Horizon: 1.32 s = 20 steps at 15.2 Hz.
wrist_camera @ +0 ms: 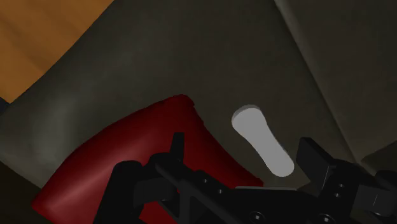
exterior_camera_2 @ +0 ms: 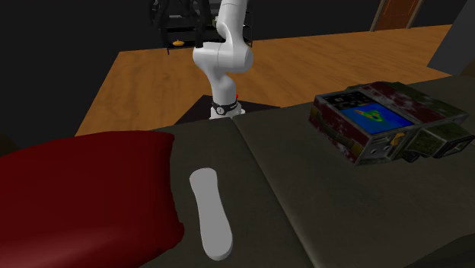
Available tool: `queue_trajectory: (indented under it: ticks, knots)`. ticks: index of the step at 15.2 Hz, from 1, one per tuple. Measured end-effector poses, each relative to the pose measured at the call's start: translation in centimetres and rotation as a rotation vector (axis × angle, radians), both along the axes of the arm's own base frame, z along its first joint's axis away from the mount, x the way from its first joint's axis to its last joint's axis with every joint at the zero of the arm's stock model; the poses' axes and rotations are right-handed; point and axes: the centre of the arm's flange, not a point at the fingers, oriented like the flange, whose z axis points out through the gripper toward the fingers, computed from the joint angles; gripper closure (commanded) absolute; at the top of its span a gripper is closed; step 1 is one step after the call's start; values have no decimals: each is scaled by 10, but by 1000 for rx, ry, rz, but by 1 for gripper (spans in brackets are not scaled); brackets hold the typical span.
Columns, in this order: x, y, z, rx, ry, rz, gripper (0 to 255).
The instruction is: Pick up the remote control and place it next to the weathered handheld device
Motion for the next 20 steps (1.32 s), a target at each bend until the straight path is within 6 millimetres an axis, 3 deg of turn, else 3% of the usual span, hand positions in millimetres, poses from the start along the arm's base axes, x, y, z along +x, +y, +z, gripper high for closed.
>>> queue_trajectory:
  ticks: [3,14,20]
  knots:
    - [11,3,-10,-5,3,27,0]
    - [113,49,-104,-47,29,273,0]
    - [161,85,-157,-71,43,411,0]
